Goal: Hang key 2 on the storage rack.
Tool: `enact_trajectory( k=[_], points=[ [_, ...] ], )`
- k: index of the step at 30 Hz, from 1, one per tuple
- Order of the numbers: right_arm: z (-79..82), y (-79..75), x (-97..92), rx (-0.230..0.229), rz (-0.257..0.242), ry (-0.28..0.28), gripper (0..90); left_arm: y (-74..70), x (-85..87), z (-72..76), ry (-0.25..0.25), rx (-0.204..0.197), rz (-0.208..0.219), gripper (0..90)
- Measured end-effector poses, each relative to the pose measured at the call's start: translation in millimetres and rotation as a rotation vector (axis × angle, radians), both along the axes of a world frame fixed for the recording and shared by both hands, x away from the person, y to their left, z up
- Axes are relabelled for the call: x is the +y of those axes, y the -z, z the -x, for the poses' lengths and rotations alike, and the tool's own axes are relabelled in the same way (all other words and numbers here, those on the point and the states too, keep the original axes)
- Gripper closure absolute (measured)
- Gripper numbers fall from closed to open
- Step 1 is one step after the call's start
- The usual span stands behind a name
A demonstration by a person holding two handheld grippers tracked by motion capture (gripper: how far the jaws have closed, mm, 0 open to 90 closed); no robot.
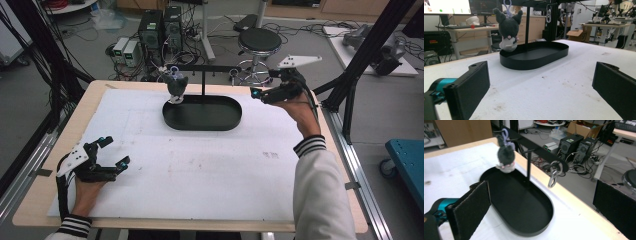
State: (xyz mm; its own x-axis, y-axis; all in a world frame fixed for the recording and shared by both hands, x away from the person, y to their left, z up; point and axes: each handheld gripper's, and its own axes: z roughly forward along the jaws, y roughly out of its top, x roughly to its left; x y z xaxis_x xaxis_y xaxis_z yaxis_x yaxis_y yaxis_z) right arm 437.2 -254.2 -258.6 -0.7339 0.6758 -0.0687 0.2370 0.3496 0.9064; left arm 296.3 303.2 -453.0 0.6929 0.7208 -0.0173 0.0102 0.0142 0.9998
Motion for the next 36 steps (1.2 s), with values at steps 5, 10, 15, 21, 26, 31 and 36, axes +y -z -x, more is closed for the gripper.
enact_trajectory(
  k=[5,10,15,21,26,31,36],
  points=[
    [38.1,23.3,-4.8,-0.065,-0.035,-0.017,0.6,-0.1,-0.3,0.2,-0.001,-0.001,-0.006,1.7],
    [72.4,64.7,-10.0,-0.119,-0.112,-0.013,0.6,-0.1,-0.5,0.2,-0.003,-0.002,-0.005,1.7],
    [95.5,98.3,-11.3,-0.119,-0.127,-0.002,0.6,-0.1,-0.4,0.3,-0.006,0.000,-0.007,1.7],
    [105.9,106.1,-7.6,-0.053,-0.128,0.035,0.6,-0.1,-0.4,0.4,-0.008,-0.002,-0.010,1.7],
    [125.2,125.5,-7.8,-0.194,-0.160,0.093,0.6,-0.2,-0.3,0.5,-0.006,-0.003,-0.011,1.7],
    [138.1,148.6,-10.7,-0.216,-0.201,0.094,0.6,-0.2,-0.4,0.5,-0.005,-0.003,-0.011,1.7],
    [150.4,165.8,-10.0,-0.252,-0.219,0.106,0.6,-0.2,-0.4,0.5,-0.003,-0.005,-0.012,1.7]
  ],
)
